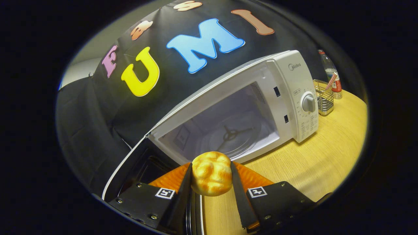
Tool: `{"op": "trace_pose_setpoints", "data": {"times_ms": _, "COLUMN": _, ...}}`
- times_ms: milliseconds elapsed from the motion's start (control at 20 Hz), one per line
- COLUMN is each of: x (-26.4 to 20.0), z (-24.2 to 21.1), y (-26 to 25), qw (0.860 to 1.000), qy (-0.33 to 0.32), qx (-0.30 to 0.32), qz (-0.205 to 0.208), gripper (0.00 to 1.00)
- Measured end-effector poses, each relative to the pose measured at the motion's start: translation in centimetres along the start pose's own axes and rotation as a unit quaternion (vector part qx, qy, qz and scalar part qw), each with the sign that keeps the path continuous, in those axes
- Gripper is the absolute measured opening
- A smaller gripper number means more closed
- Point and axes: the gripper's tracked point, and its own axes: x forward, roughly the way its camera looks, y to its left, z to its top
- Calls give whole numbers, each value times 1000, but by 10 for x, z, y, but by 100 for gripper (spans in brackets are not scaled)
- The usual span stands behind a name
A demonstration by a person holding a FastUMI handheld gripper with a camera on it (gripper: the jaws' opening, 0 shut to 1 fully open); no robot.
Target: Open the microwave, put the food inside, and close the microwave door.
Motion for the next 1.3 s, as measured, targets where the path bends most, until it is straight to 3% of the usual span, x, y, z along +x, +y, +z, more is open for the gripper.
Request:
{"op": "trace_pose_setpoints", "data": {"times_ms": 500, "x": 77, "z": 0, "y": -28, "qw": 999, "qy": -15, "qx": 22, "qz": -30, "gripper": 68}}
{"op": "trace_pose_setpoints", "data": {"times_ms": 1000, "x": 121, "z": 11, "y": -51, "qw": 998, "qy": -28, "qx": 21, "qz": -58, "gripper": 68}}
{"op": "trace_pose_setpoints", "data": {"times_ms": 1200, "x": 128, "z": 16, "y": -52, "qw": 997, "qy": -40, "qx": 10, "qz": -69, "gripper": 82}}
{"op": "trace_pose_setpoints", "data": {"times_ms": 1300, "x": 128, "z": 20, "y": -52, "qw": 996, "qy": -48, "qx": 3, "qz": -76, "gripper": 97}}
